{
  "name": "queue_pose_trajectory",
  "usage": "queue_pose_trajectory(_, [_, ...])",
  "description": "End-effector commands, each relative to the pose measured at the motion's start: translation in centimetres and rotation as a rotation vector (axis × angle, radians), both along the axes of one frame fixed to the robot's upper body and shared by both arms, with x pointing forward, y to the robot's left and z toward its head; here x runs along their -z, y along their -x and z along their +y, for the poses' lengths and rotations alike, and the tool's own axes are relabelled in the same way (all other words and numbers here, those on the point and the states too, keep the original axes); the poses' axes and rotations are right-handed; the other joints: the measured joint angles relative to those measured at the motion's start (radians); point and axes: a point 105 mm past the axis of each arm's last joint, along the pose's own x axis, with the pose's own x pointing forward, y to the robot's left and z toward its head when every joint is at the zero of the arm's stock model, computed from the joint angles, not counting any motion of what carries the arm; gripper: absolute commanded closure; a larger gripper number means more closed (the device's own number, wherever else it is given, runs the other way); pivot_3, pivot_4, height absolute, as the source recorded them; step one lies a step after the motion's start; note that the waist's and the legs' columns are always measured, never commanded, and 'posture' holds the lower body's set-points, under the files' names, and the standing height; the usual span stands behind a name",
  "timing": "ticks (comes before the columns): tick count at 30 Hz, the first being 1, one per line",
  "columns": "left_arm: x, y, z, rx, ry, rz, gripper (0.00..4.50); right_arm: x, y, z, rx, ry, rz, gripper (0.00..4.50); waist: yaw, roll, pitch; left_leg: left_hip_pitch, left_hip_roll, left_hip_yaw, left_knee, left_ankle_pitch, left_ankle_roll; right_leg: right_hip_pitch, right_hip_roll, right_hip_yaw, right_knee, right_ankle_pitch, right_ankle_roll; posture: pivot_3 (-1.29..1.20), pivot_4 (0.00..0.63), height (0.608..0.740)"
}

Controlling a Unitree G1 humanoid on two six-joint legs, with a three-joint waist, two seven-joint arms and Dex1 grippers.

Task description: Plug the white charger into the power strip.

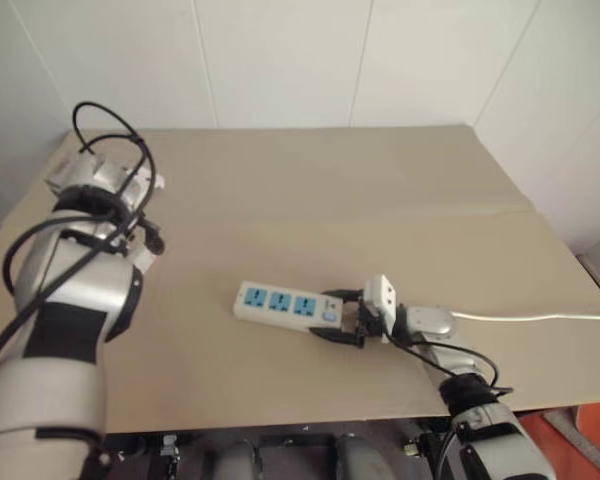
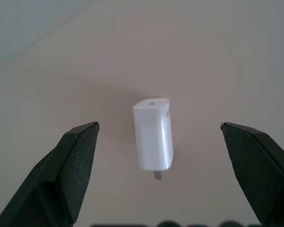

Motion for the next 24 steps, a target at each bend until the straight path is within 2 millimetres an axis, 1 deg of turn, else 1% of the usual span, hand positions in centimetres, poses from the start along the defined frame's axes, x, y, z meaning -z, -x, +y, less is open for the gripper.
queue_pose_trajectory(1, [0.5, -0.1, 0.4, -0.026, -0.011, -0.019, 0.00, 1.8, 1.1, 0.2, -0.017, 0.041, 0.074, 1.08, 0.001, 0.000, 0.000, -0.001, 0.000, 0.000, 0.000, 0.000, 0.000, 0.000, 0.000, 0.000, 0.001, 0.000, 0.000, 0.00, 0.150, 0.740])
queue_pose_trajectory(7, [2.0, 0.4, 1.1, -0.051, -0.015, 0.000, 0.00, 1.6, 1.3, -0.2, 0.008, 0.035, 0.078, 1.08, 0.005, 0.000, 0.000, -0.001, -0.001, -0.001, 0.000, 0.000, 0.000, 0.000, 0.000, -0.001, 0.004, 0.000, 0.000, 0.00, 0.150, 0.740])
queue_pose_trajectory(10, [2.5, 0.5, 1.0, -0.035, -0.014, 0.021, 0.57, 1.6, 1.4, -0.3, 0.011, 0.036, 0.082, 1.08, 0.005, 0.000, 0.000, -0.001, -0.001, -0.001, 0.000, 0.000, 0.000, 0.000, 0.000, -0.001, 0.005, 0.000, 0.000, 0.00, 0.150, 0.740])
queue_pose_trajectory(18, [2.3, 0.4, 0.8, -0.011, 0.003, 0.020, 2.98, 1.5, 1.5, -0.3, 0.017, 0.035, 0.091, 1.08, 0.006, -0.001, 0.000, -0.001, -0.001, -0.001, 0.000, 0.000, 0.000, 0.000, 0.000, -0.002, 0.005, 0.000, 0.000, 0.00, 0.150, 0.740])
queue_pose_trajectory(20, [2.1, 0.3, 0.7, 0.010, 0.003, 0.015, 3.46, 1.6, 1.5, -0.3, 0.018, 0.035, 0.093, 1.08, 0.006, -0.001, 0.000, -0.001, -0.001, -0.001, 0.000, 0.000, 0.000, 0.000, 0.000, -0.002, 0.005, 0.000, 0.000, 0.00, 0.150, 0.740])
queue_pose_trajectory(24, [1.0, -0.3, 0.2, 0.153, -0.048, 0.018, 3.46, 1.7, 1.4, -0.1, 0.020, 0.031, 0.098, 1.08, 0.006, -0.001, 0.000, -0.001, -0.001, -0.001, 0.000, 0.000, 0.000, 0.000, 0.000, -0.002, 0.005, 0.000, 0.000, 0.00, 0.150, 0.740])
